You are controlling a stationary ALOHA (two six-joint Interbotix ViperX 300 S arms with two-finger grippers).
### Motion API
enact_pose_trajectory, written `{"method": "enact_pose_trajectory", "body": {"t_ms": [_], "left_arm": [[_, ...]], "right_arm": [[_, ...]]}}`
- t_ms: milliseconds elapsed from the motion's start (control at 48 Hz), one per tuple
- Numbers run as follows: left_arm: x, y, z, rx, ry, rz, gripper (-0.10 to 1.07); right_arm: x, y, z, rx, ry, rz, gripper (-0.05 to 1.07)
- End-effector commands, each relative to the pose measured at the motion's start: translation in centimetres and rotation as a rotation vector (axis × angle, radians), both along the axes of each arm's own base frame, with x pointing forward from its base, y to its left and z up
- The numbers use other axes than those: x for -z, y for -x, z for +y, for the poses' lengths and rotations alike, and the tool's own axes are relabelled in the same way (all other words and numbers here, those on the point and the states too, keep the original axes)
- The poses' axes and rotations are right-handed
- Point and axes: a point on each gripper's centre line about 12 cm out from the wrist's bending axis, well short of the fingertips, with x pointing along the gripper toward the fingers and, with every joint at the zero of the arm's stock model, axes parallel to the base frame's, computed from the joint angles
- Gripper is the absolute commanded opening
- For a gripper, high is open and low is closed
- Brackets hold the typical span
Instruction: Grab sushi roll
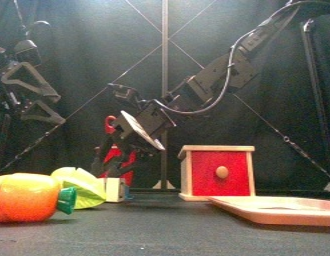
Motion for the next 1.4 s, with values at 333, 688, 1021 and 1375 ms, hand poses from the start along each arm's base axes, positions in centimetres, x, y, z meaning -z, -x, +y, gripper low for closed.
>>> {"method": "enact_pose_trajectory", "body": {"t_ms": [333, 688, 1021, 1375], "left_arm": [[-0.6, -0.3, 0.0, 0.000, -0.001, -0.020, 0.97], [-0.5, -0.3, 0.1, -0.003, -0.001, -0.015, 0.97], [-0.5, -0.3, 0.1, -0.003, -0.002, -0.015, 0.97], [-0.5, -0.3, 0.1, -0.005, -0.001, -0.016, 0.97]], "right_arm": [[-2.3, -0.7, -0.2, 0.014, 0.021, -0.057, 0.89], [-4.2, -0.8, 1.4, -0.013, 0.045, -0.094, 0.88], [-5.4, -0.8, 1.8, -0.009, 0.086, -0.123, 0.88], [-5.4, -1.2, 1.6, 0.027, 0.087, -0.133, 0.91]]}}
